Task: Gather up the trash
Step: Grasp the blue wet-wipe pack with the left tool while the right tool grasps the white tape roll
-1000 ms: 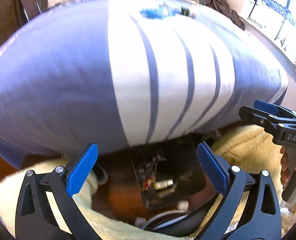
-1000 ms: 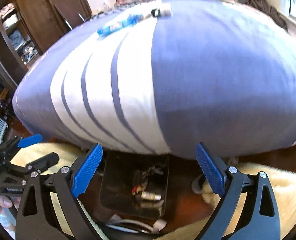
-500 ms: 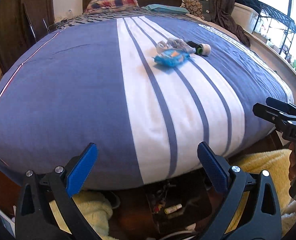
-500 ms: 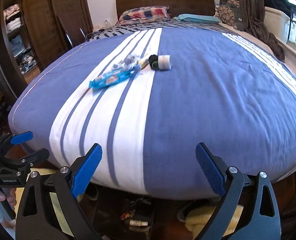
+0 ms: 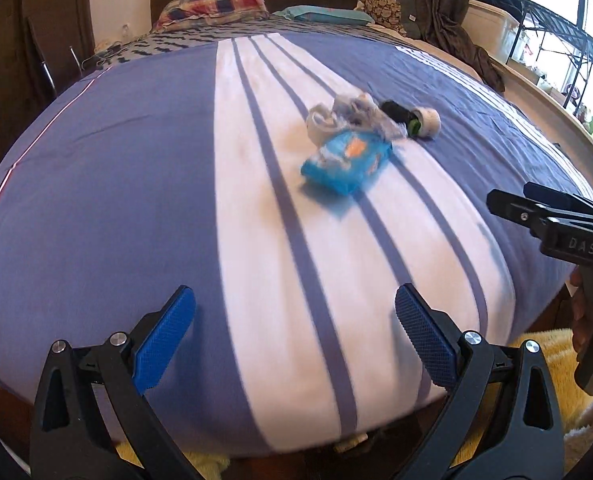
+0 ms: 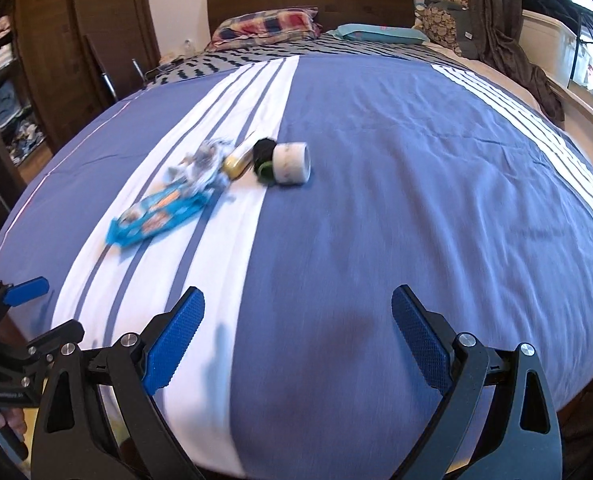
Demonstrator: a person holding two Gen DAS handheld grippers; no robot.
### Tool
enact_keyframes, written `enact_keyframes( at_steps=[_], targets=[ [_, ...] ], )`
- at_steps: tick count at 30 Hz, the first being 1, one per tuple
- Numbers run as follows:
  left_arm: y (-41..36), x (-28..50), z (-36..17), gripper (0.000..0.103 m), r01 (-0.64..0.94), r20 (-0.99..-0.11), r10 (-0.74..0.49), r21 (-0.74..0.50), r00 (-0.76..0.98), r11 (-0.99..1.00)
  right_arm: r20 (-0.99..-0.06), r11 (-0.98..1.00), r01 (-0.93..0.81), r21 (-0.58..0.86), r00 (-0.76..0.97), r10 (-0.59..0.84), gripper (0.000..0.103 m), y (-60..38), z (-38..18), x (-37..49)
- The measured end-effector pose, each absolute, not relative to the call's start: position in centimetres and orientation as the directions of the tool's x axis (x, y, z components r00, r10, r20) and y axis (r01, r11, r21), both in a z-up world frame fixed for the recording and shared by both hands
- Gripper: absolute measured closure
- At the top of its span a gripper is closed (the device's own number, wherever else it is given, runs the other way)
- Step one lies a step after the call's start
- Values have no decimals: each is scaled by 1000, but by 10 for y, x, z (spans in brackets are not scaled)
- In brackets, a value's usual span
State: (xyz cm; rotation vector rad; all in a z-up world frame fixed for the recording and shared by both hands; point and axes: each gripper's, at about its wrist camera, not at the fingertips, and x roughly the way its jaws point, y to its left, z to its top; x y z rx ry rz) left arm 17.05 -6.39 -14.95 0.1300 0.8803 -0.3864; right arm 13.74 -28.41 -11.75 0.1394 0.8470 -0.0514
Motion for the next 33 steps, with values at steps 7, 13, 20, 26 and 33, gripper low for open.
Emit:
enact_keyframes(
  at_steps=[7, 13, 20, 26, 33],
  targets=[
    [-86, 212, -145, 8, 411, -764, -308, -62, 566, 910, -730, 984, 116, 133, 683, 18, 8, -294, -114, 177],
    [-106, 236, -148, 8, 438, -767, -330, -71, 550, 896, -704, 987, 97, 125, 710, 19, 22, -293, -110, 200],
    [-121, 254, -153, 17, 457, -773, -341, -74, 535, 886, -721, 991, 93, 98, 693, 6, 46, -291, -118, 224],
    [-131, 264, -159, 28, 464, -778, -340, -70, 528, 883, -719, 989, 101, 109, 694, 9, 48, -295, -121, 232],
    [-138, 259, -158, 55, 501, -774, -364, -70, 518, 862, -720, 987, 71, 142, 692, 54, 73, -297, -119, 238]
  ],
)
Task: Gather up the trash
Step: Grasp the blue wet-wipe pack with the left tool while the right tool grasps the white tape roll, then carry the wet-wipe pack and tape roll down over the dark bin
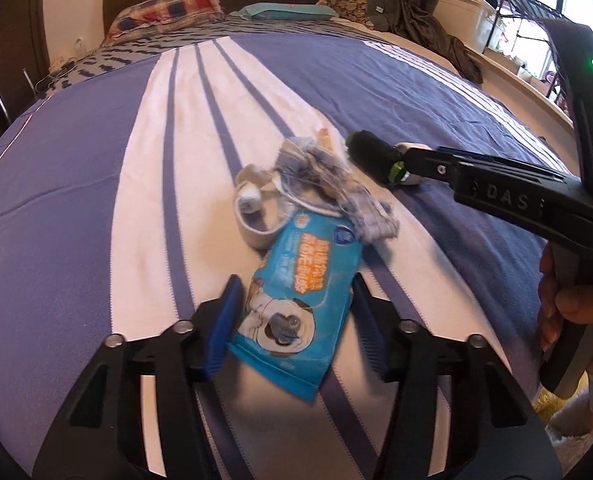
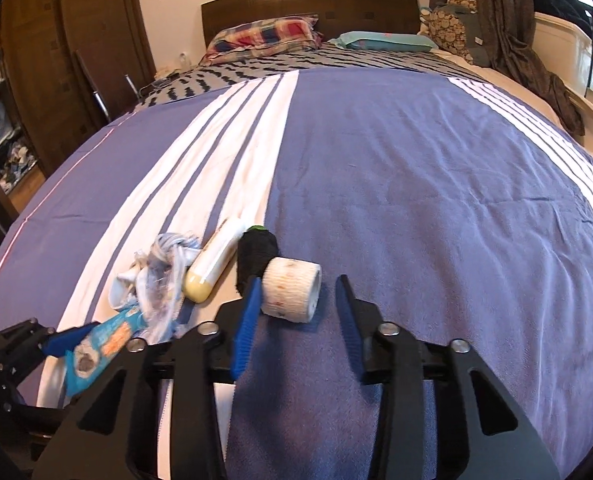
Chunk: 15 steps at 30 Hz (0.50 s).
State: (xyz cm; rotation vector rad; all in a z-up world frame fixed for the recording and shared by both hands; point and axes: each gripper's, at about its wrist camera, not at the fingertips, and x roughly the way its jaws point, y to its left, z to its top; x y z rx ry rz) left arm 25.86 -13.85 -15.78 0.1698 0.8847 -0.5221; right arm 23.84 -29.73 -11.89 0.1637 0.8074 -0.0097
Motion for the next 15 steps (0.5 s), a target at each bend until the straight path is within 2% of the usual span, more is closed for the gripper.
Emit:
enact_keyframes(
  at_steps=[1, 15],
  targets=[
    [-138, 257, -158, 56, 503, -774, -364, -69, 519, 862, -720, 988, 67, 139, 692, 54, 76, -296, -118, 237],
    [-121, 217, -150, 61, 510, -767, -370, -65, 524, 857, -695, 989, 48, 139, 716, 63, 77, -288, -103, 195]
  ],
)
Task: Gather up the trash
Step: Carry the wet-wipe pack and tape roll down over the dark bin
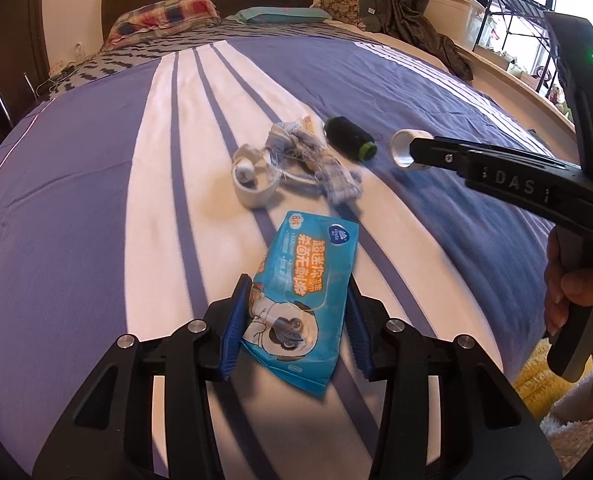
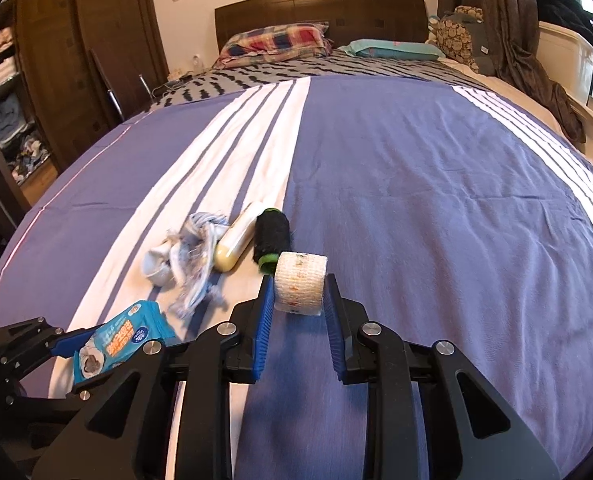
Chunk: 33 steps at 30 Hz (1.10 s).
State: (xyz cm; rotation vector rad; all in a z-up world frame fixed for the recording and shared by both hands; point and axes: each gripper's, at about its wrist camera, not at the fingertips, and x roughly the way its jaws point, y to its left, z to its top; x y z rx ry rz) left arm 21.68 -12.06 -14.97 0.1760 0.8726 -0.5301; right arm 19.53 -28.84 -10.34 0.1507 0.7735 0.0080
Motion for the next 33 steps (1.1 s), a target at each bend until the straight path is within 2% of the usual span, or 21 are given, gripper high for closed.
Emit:
enact_keyframes(
  at_steps=[23, 33],
  targets=[
    [-60, 71, -128, 65, 451, -703, -382, -97, 600, 887, -645, 976, -99, 192, 738, 202, 77, -230, -93, 42],
    [-44, 21, -161, 65, 441, -743, -374, -119, 554, 890, -700, 970, -93, 223, 678, 226, 77, -218, -131, -9]
  ],
)
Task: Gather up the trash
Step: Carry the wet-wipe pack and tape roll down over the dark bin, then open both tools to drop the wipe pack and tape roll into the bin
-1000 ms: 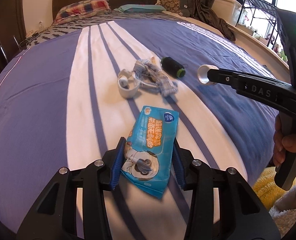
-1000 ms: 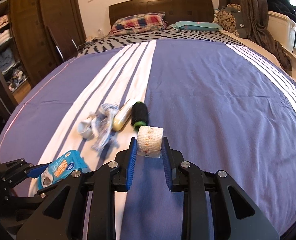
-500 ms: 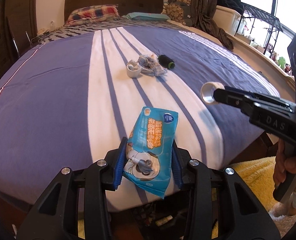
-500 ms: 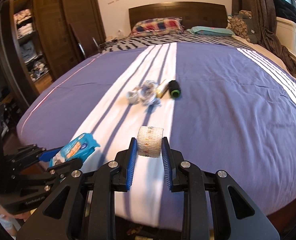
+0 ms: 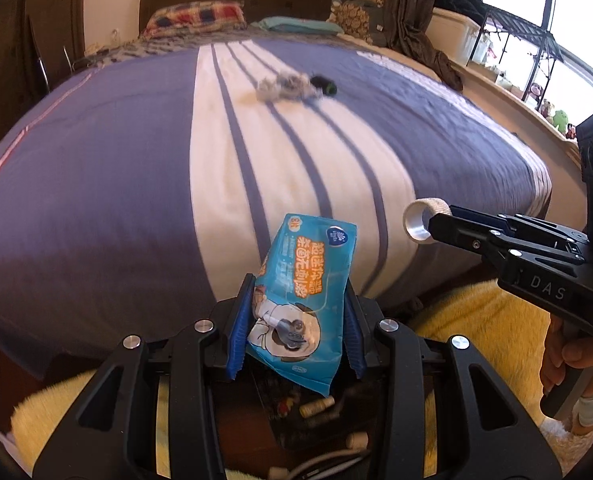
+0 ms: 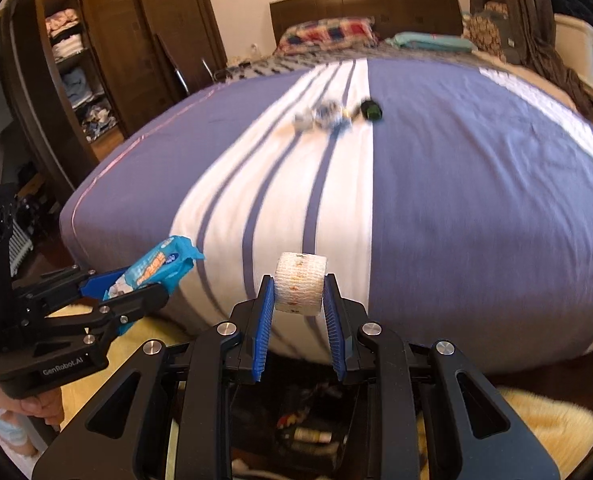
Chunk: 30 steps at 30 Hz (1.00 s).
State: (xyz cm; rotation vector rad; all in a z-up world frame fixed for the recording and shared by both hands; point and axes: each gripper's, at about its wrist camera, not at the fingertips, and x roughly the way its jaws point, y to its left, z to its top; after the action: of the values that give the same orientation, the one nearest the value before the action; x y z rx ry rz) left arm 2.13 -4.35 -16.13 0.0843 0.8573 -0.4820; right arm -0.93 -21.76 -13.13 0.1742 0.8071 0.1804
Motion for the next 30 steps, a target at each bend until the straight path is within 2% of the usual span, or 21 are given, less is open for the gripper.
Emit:
enact_keyframes(
  at_steps=[19, 30],
  targets=[
    [-55, 10, -306, 65, 419, -919, -308, -186, 246, 889, -867, 967, -26, 255, 436, 240, 77, -203, -248, -26],
    [-62, 24, -339, 64, 387, -952, -254, -173, 171, 906, -912, 965, -11, 261, 325, 251, 77, -192, -282, -16]
  ],
)
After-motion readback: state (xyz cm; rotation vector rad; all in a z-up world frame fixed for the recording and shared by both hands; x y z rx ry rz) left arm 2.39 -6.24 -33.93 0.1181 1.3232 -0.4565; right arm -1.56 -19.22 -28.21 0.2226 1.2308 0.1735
